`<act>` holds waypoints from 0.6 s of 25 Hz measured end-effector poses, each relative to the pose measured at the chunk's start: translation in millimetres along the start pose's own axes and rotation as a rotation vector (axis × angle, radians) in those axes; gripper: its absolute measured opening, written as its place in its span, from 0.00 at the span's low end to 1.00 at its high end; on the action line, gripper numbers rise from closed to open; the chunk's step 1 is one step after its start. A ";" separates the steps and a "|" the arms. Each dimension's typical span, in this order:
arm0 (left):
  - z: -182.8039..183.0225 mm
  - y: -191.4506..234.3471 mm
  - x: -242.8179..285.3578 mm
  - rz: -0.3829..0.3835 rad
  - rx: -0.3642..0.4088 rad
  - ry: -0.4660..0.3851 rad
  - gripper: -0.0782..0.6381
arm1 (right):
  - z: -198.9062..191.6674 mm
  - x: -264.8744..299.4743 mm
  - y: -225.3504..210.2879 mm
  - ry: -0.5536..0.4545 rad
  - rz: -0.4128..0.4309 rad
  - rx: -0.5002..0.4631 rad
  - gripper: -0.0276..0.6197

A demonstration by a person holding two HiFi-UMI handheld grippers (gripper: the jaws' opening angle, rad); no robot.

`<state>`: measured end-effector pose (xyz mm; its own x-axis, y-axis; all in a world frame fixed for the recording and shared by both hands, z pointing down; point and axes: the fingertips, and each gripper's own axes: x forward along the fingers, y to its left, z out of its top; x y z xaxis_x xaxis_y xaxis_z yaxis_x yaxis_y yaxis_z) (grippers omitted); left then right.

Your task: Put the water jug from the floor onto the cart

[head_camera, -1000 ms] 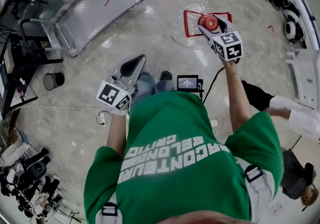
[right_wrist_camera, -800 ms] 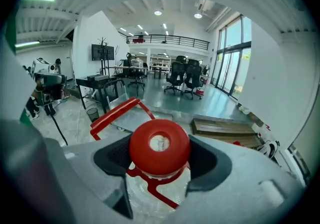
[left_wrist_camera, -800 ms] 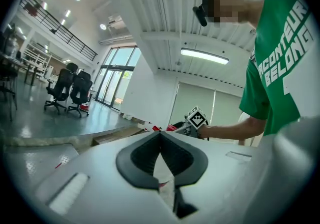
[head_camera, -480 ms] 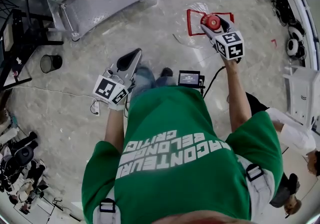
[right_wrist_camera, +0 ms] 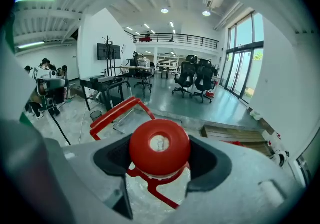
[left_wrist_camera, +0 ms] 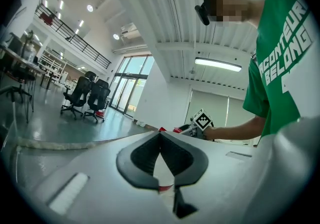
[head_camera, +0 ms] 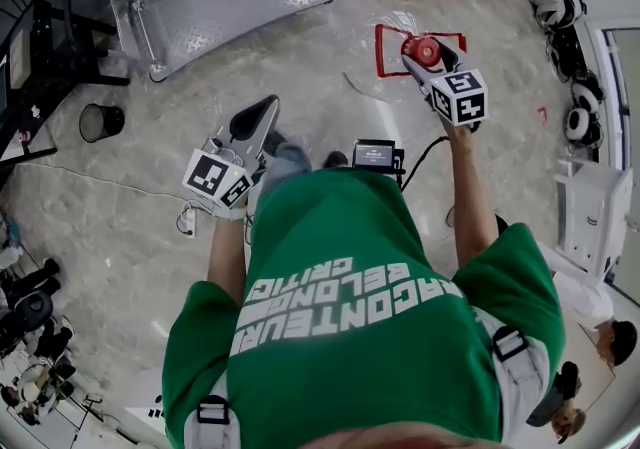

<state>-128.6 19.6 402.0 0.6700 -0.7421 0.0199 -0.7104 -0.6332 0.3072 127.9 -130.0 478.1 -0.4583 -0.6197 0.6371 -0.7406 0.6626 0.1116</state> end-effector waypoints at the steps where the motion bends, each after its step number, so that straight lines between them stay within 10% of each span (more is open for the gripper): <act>1: 2.9 10.1 -4.2 0.012 -0.004 -0.006 0.13 | 6.2 6.2 1.7 0.003 0.000 -0.006 0.50; 15: 27.6 105.2 -63.0 0.178 -0.063 -0.089 0.13 | 83.4 68.3 8.5 -0.013 -0.016 -0.043 0.50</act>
<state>-251.5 -6.3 406.8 0.5118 -0.8591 -0.0037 -0.7991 -0.4776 0.3651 49.3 -201.7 459.0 -0.4534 -0.6353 0.6251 -0.7259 0.6702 0.1545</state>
